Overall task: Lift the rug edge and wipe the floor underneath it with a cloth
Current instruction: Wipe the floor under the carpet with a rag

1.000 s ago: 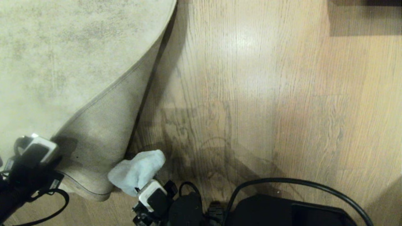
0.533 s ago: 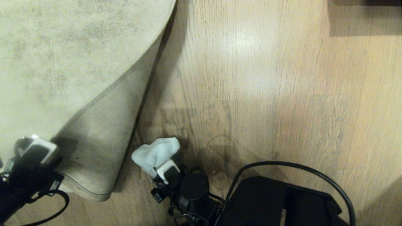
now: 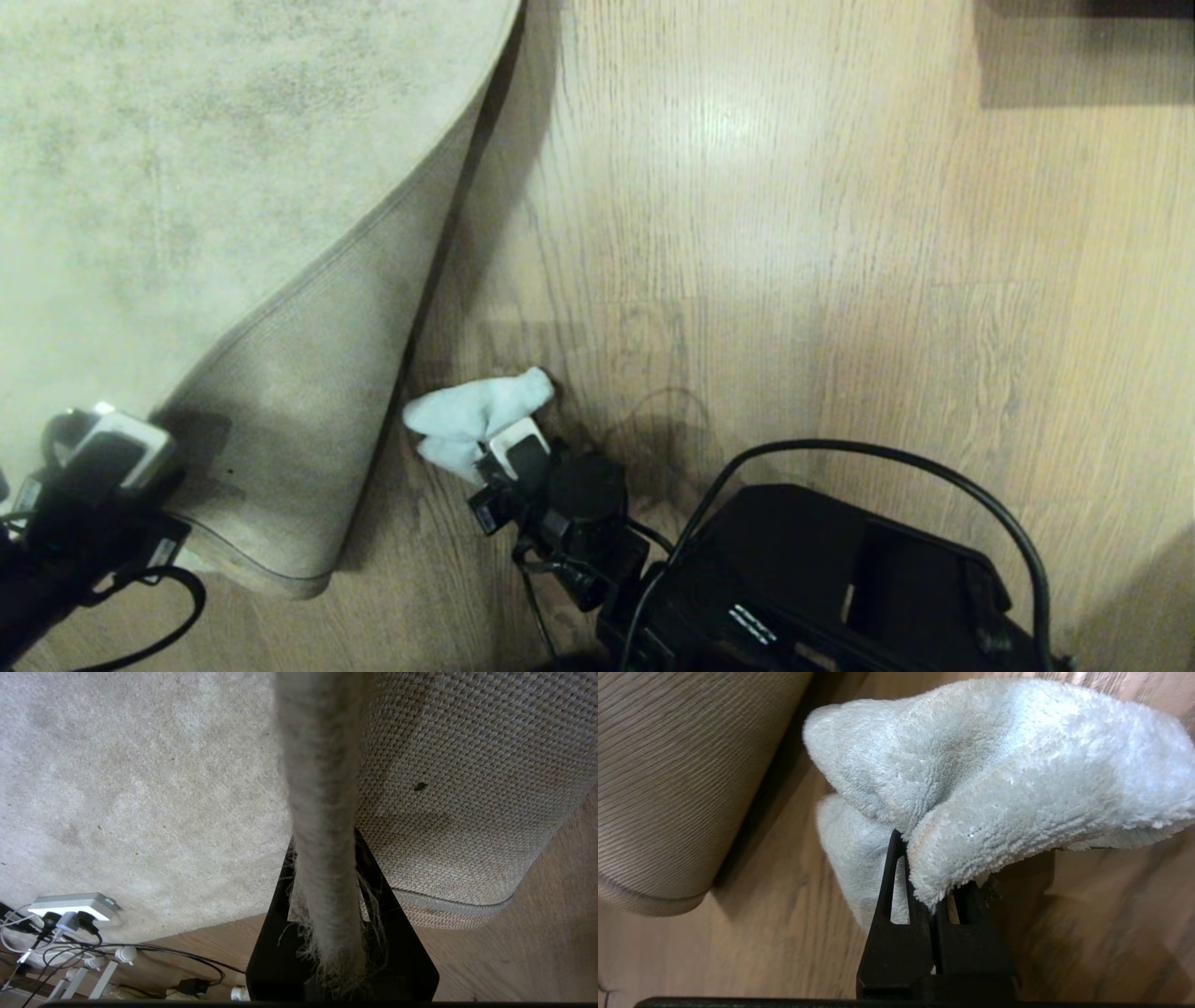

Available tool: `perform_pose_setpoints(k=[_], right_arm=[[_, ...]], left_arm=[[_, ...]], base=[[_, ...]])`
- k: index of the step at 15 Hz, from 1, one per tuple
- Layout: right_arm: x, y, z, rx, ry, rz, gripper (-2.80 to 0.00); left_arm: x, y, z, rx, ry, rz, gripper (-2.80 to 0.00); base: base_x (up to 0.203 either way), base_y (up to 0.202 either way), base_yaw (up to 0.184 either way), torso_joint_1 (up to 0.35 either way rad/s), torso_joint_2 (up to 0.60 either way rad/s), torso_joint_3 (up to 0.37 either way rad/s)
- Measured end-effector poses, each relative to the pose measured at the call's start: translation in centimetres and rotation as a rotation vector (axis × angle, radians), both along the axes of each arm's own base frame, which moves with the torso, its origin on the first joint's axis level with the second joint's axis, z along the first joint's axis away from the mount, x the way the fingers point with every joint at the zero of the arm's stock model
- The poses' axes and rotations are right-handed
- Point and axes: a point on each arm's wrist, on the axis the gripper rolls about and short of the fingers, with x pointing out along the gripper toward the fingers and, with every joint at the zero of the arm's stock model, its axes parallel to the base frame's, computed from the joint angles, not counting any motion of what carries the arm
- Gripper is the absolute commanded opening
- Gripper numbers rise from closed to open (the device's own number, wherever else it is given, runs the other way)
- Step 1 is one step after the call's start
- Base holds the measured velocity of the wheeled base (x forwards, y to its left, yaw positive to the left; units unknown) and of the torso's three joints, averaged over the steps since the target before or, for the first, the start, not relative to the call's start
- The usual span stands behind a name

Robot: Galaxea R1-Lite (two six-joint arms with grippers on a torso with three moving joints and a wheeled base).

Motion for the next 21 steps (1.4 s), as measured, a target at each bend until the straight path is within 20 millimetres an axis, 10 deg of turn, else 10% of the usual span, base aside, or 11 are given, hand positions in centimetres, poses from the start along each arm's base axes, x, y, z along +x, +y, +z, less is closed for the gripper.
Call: perform_pose_setpoints(k=[21], right_arm=[[4.0,-1.0,5.9,0.077,-0.067,-0.076,-2.8]], left_arm=[[-0.1,0.0,-0.1,-0.003,0.006,0.002,-2.8]], base=[[0.0,0.0,0.0,0.0,0.0,0.0]])
